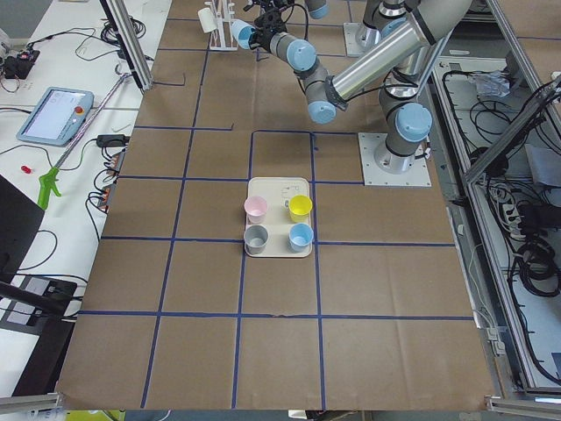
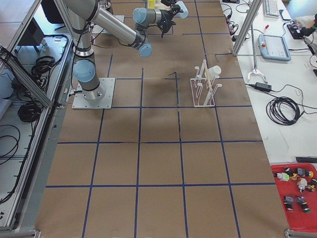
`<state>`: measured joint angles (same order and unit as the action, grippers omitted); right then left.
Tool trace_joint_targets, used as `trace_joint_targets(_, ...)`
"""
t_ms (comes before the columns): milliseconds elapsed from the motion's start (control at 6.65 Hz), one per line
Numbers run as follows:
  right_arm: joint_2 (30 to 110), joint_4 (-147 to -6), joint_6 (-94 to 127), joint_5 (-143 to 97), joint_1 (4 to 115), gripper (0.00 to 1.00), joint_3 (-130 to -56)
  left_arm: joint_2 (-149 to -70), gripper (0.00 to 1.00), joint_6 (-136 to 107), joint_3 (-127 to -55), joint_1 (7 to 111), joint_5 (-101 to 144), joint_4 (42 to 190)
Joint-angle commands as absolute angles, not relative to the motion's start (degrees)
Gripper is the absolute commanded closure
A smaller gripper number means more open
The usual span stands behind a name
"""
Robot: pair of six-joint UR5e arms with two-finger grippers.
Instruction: Transfer IKEA cup to right arm and place on rack
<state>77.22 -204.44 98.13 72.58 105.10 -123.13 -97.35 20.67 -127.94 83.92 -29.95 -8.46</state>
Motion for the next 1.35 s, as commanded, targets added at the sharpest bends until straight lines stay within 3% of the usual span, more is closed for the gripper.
trace_joint_targets(0,74.2,-204.1,98.2,72.6,106.9,0.01,-119.0,-97.8,0.99,18.6,-127.8,84.5,-30.1,-9.8)
trace_joint_targets(1053,71.3,-204.1,98.2,72.2,108.2,0.01,-115.9,-97.8,0.99,18.5,-127.7,84.6,-30.1,-9.8)
trace_joint_targets(1204,71.3,-204.1,98.2,72.1,108.2,0.09,-115.9,-97.8,0.99,18.5,-127.7,84.6,-30.2,-9.8)
